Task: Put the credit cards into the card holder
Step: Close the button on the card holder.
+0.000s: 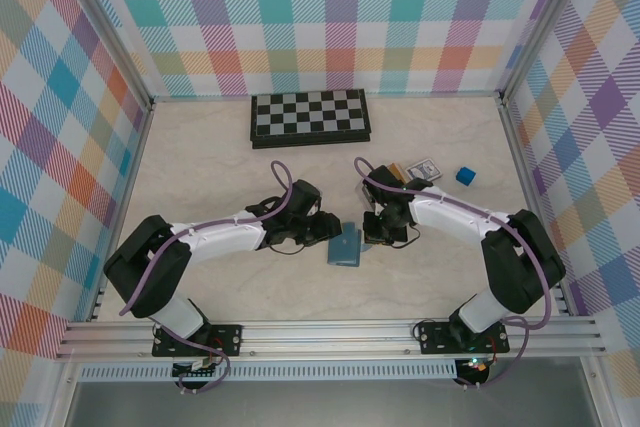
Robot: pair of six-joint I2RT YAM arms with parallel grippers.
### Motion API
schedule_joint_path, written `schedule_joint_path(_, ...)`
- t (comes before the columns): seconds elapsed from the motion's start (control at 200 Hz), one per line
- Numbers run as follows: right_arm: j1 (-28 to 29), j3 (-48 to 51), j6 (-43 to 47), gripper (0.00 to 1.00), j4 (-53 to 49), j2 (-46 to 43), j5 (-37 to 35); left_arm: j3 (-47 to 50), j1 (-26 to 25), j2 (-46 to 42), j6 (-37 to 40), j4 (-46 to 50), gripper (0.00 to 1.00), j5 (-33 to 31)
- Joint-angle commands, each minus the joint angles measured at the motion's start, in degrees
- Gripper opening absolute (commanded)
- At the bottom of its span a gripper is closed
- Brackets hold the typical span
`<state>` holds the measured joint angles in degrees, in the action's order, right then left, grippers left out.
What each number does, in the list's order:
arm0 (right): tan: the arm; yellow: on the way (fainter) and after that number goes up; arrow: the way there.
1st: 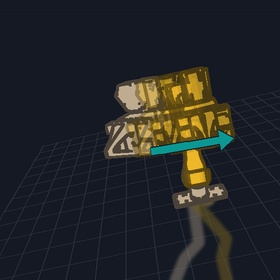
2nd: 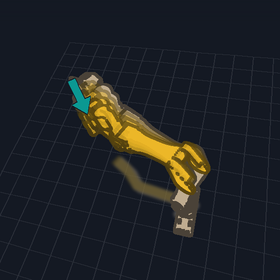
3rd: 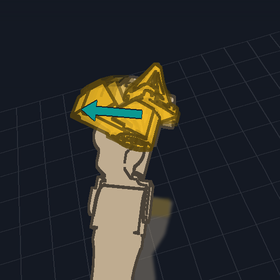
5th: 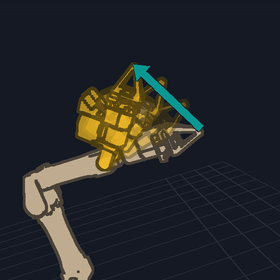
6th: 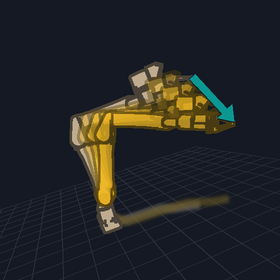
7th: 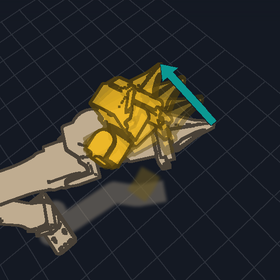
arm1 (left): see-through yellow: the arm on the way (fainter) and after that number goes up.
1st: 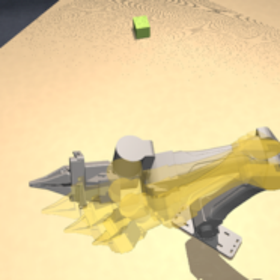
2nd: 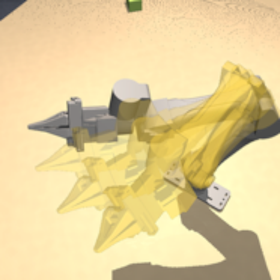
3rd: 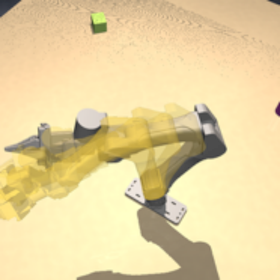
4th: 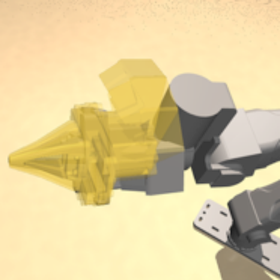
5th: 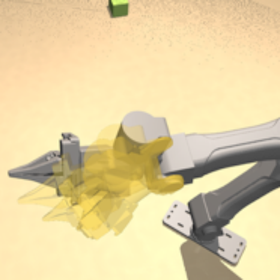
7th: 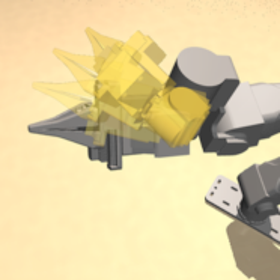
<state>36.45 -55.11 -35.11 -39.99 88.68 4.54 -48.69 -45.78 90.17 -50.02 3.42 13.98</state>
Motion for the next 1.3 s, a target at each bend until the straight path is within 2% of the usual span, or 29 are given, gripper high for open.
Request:
schedule_joint_path(0.0, 0.3, -0.8, 0.1, 0.12, -1.3, -1.5, 0.5, -0.2, -0.5, 0.6, 0.9, 1.8, 0.38, 0.0)
schedule_joint_path(0.13, 0.3, -0.6, 0.1, 0.1, -0.9, -2.1, 1.3, -0.4, -0.5, 1.1, 1.1, 2.1, 0.38, -0.1)
schedule_joint_path(0.185, 0.3, -0.5, 0.5, 0.05, 0.0, -2.4, 2.8, -0.6, -0.5, 1.4, 1.2, 2.4, 0.38, -0.3)
schedule_joint_path(0.3, 0.1, -0.3, 0.3, 0.03, 1.9, -3.1, 5.2, -2.3, -0.5, 3.1, 2.7, 5.9, 0.37, -2.0)
schedule_joint_path(0.425, 0.0, -1.0, 0.0, 0.03, 3.1, -2.9, 6.8, -3.7, -0.5, 4.8, 4.8, 8.6, 0.39, -3.7)
schedule_joint_path(0.71, 0.1, -1.9, -0.7, 0.03, 5.2, -0.6, 10.2, -5.0, -0.6, 8.7, 7.2, 7.4, 0.41, -0.5)
schedule_joint_path(0.92, 0.0, -0.6, -3.0, 0.03, 9.3, 0.5, 14.0, -4.9, -1.3, 11.1, 7.5, 6.5, 0.32, 1.4)
schedule_joint_path(1.295, 0.0, -0.9, -4.6, 0.01, 11.5, 5.5, 15.5, -4.9, -3.0, 12.5, 4.3, 3.2, 0.25, 1.5)
